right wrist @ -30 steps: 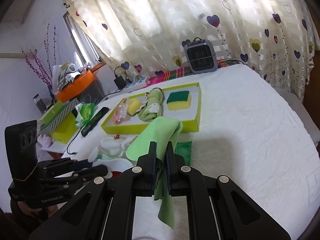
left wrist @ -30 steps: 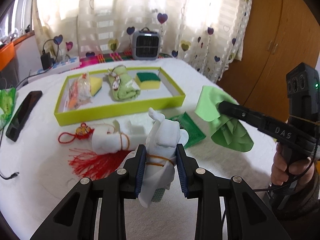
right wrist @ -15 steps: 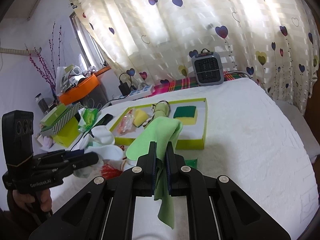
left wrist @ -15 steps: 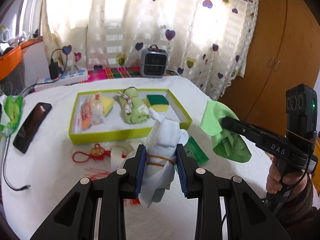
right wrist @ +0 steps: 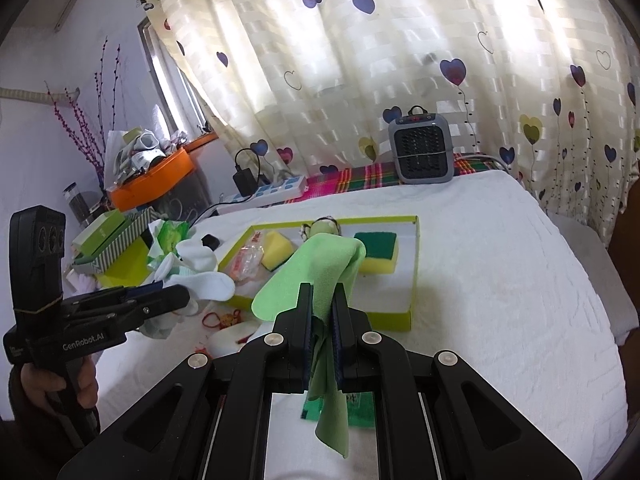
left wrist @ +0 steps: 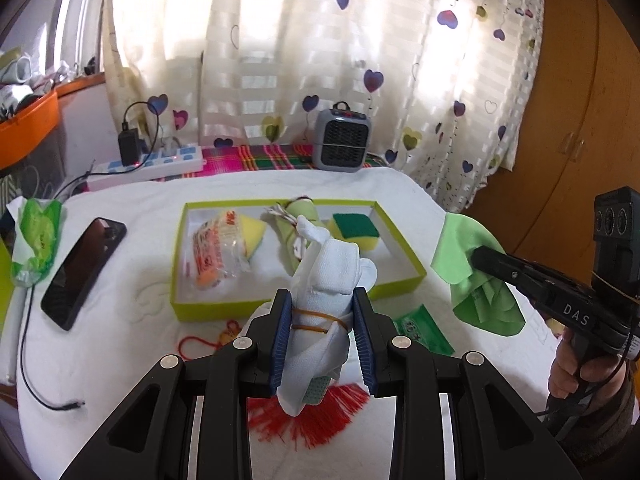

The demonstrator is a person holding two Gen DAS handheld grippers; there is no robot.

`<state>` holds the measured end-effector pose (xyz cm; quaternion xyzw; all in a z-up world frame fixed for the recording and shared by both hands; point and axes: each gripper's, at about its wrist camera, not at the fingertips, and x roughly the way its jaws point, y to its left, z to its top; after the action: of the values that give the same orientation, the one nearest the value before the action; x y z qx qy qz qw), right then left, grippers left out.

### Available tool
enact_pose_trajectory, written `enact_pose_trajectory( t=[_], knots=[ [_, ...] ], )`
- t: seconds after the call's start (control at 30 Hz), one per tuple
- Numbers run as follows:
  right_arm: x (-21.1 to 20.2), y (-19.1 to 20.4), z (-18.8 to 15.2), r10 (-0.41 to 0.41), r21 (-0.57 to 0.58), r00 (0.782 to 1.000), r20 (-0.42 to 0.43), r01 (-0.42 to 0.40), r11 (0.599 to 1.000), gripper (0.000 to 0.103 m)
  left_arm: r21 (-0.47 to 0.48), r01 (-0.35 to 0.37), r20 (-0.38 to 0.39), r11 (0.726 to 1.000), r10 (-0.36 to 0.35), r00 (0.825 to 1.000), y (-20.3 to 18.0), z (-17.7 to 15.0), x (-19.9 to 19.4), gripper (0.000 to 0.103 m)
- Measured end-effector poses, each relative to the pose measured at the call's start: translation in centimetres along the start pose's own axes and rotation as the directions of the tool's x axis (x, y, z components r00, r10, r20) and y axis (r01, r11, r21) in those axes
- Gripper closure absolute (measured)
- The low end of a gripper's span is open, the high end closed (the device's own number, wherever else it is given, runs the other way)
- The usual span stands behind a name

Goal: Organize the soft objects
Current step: 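Carry the sock bundle into the box lid while the right tool carries the green cloth there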

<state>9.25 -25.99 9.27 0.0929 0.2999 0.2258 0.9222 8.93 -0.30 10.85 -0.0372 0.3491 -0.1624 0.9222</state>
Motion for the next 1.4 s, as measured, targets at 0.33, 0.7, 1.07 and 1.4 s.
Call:
enact_pose_trajectory(
  t=[0.33, 0.7, 1.07, 1.4],
  knots=[
    [2.2, -0.4, 1.7, -0.008, 0.006, 1.0, -0.011, 0.009, 1.0, 0.094, -0.031, 0.021, -0.016, 0.999, -0.022, 1.0, 1.7, 2.5, 2.4, 0.074],
    [4.9, -0.9, 2.9, -0.01, 0.018, 0.999, -0.036, 0.01, 1.0, 0.094, -0.067, 0.033, -0.014, 0.997, -0.034, 0.999, 2.7, 4.9, 4.9, 0.074],
    [7.6, -1.6, 3.5, 0.039, 0.061, 0.997, -0.059, -0.036, 0.998, 0.094, -0.107, 0.015, -0.042, 0.994, -0.02, 0.999, 4.1, 6.5, 8.0, 0.074],
    [9.8, -2.4, 3.3, 0.031, 0.081, 0.995, -0.096, -0.023, 0.996, 0.094, -0.141, 0.003, -0.08, 0.99, -0.015, 0.997, 4.9, 6.8, 10.7, 0.074]
  ],
)
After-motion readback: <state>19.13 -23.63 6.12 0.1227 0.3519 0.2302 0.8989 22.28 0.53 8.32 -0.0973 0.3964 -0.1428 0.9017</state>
